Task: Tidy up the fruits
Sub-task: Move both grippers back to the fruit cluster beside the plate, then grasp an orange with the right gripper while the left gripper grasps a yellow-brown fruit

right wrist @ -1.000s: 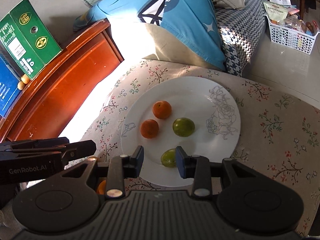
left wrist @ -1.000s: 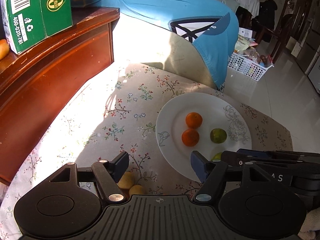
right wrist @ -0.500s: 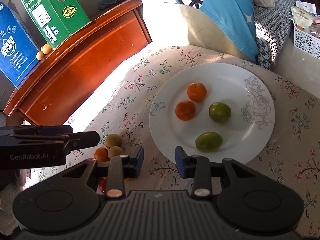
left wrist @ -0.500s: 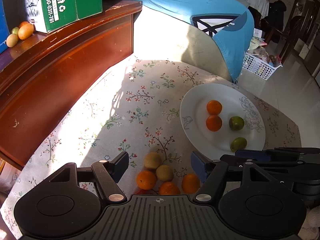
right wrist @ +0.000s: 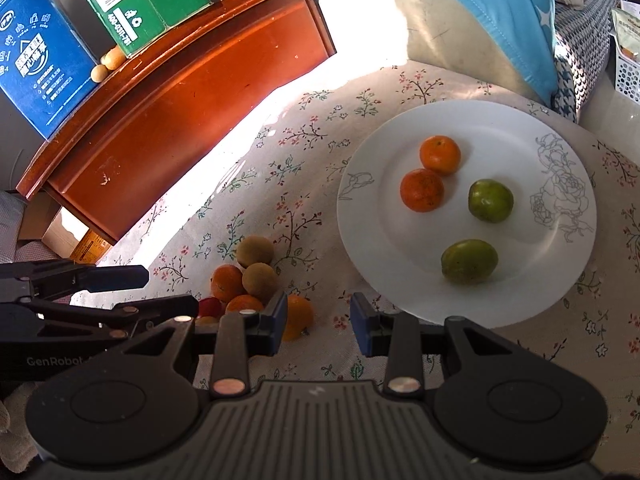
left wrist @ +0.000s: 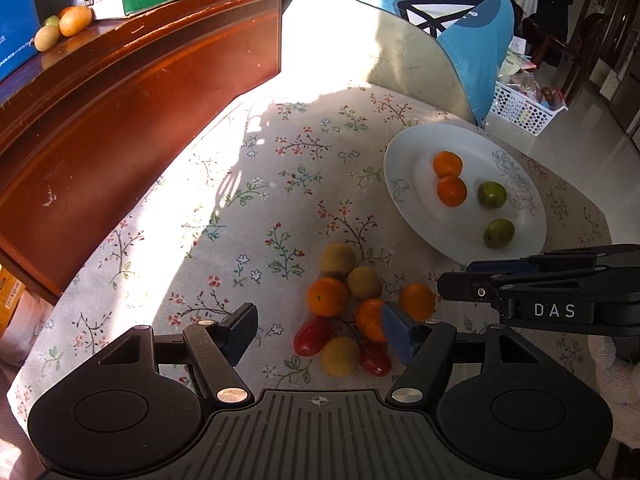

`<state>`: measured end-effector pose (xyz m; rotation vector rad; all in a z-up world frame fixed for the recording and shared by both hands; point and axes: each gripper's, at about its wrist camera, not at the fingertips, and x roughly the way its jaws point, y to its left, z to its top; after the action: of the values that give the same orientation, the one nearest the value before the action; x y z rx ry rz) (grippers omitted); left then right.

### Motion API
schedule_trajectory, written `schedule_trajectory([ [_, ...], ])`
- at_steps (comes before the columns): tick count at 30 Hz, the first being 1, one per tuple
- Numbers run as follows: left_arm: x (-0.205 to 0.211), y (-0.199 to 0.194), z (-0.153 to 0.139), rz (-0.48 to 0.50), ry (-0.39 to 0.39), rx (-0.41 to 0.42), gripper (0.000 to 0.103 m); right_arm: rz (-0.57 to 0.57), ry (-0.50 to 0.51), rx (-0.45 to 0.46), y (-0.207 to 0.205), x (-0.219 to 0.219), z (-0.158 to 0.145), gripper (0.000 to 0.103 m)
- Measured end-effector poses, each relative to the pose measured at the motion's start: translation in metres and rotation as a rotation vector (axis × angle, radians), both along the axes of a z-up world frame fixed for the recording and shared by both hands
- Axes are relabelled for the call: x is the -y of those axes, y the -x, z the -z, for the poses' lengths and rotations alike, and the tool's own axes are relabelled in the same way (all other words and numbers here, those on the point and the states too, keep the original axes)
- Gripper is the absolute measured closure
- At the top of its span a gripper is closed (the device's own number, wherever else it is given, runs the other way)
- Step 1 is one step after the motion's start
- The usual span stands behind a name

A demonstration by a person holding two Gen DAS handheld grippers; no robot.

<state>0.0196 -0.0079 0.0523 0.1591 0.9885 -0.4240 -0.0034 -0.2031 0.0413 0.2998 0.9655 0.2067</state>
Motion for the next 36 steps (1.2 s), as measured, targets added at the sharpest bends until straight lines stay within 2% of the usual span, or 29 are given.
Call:
schedule_trajectory([
  [10,-0.003,0.013,0.013,0.065,-0.004,-0.003,0.044,-0.026,0.004,-0.022,-0.006,-0.011,0.007,0.067],
  [13,-0.001,0.015,0.018,0.088,-0.001,-0.016,0.054,-0.038,0.009,-0.027,-0.007,-0.015,0.01,0.067],
  [15,0.0,0.016,0.02,0.1,0.004,-0.02,0.054,-0.045,0.007,-0.029,-0.007,-0.016,0.01,0.067],
  [18,0.002,0.017,0.023,0.114,0.012,-0.028,0.063,-0.053,0.009,-0.03,-0.009,-0.018,0.011,0.067],
  [22,0.002,0.017,0.028,0.118,0.018,-0.034,0.069,-0.072,0.01,-0.033,-0.008,-0.02,0.011,0.067],
  [32,0.002,0.015,0.031,0.122,0.05,-0.026,0.069,-0.091,0.02,-0.032,-0.008,-0.025,0.016,0.067],
  [36,-0.002,0.014,0.03,0.122,0.048,-0.035,0.07,-0.091,0.019,-0.03,-0.007,-0.023,0.015,0.071],
])
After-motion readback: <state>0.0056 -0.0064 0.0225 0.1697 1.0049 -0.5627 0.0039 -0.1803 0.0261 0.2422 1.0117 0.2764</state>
